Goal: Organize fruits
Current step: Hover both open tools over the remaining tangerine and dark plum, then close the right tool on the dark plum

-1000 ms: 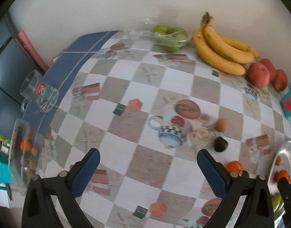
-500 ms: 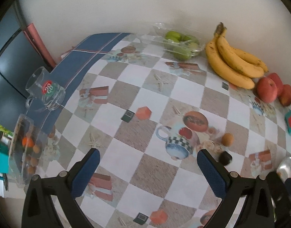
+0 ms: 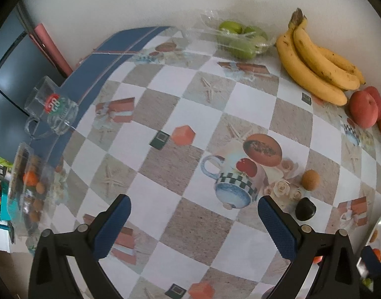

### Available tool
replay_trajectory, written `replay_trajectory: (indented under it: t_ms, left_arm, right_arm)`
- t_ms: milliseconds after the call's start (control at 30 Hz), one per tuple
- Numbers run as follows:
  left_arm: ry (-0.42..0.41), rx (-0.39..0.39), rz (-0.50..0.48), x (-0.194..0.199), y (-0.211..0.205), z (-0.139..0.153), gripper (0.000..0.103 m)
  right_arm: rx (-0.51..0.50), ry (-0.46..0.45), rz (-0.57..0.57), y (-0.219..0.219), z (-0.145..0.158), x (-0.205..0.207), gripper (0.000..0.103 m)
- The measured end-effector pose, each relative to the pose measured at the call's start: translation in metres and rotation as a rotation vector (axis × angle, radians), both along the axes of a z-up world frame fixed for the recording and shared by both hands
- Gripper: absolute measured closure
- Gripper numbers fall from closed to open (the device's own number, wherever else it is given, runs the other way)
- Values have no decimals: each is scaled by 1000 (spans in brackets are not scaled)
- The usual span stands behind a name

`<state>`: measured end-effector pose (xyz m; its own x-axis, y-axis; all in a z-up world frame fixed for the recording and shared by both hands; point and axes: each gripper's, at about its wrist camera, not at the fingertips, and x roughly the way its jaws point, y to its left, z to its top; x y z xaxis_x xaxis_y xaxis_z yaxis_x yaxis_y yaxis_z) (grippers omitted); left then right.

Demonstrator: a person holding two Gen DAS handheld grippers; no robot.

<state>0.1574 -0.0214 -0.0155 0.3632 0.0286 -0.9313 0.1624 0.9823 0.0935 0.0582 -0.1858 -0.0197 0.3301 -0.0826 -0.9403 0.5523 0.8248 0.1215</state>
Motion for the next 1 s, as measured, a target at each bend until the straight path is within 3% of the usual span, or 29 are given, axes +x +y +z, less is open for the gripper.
replay_trajectory:
  t_ms: [167, 300, 500, 667, 1000]
  left_arm:
    - [56, -48, 25, 0, -6, -11, 0]
    - [67, -62, 34, -2, -12, -13, 0]
    - [68, -149, 47, -4, -17, -4, 0]
    - [49, -176, 12, -3, -23, 5, 1]
    - [75, -191, -76, 4, -27, -1, 5]
  right_arm:
    - [25, 9, 8, -3, -9, 1, 9]
    - [43, 6, 7, -7, -11, 0, 9]
    - [42, -50, 27, -10, 0, -2, 9]
    - [25, -93, 33, -13, 11, -3, 9]
    - [8, -68, 25, -16, 0, -2, 9]
